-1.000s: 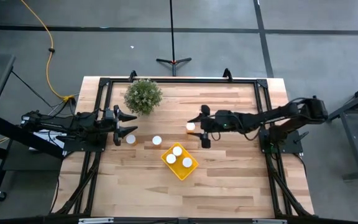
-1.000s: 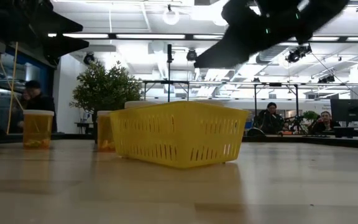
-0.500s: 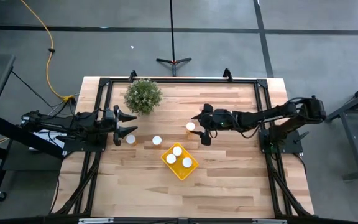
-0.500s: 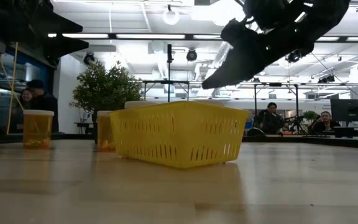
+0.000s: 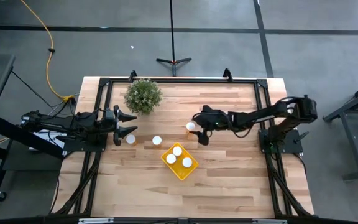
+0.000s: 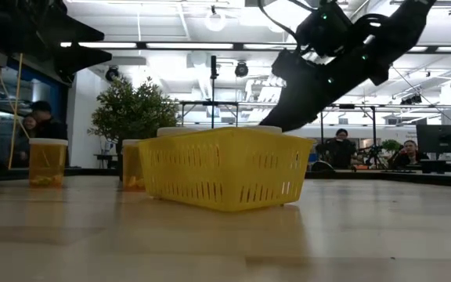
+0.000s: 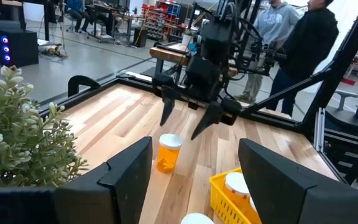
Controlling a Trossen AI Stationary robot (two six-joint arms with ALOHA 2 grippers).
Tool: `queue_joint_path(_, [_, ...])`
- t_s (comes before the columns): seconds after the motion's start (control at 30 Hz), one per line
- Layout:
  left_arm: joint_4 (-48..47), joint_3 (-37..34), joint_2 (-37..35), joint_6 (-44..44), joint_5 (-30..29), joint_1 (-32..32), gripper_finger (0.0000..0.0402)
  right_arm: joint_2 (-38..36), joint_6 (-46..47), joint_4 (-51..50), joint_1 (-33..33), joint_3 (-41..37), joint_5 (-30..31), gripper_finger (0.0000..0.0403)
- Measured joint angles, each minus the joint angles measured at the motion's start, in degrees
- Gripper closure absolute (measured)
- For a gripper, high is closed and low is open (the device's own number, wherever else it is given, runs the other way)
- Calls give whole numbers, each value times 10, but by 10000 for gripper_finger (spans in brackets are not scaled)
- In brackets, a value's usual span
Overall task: Pick and place pill bottles into a basket
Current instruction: Put the pill bottle into the yellow transparent bin
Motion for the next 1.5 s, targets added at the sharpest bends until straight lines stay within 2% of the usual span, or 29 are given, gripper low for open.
queue_joint_path(0.37, [0,0,0,0,0,0,126,35,-16,18,-9,0,-21,104])
queue_joint_path(0.63, [0,0,0,0,0,0,126,69,-27,-3,-16,31,-23,104])
queue_joint_path(0.83, [0,0,0,0,0,0,126,69,-27,-45,-32,42,-20,105])
queue_joint_path(0.93, [-1,0,0,0,0,0,126,69,-20,-40,-38,42,-40,105])
queue_joint_path(1.2, [-2,0,0,0,0,0,126,69,-21,-43,-38,42,-45,105])
queue_joint_path(1.5, [-2,0,0,0,0,0,126,69,-15,-43,-38,42,-55,147])
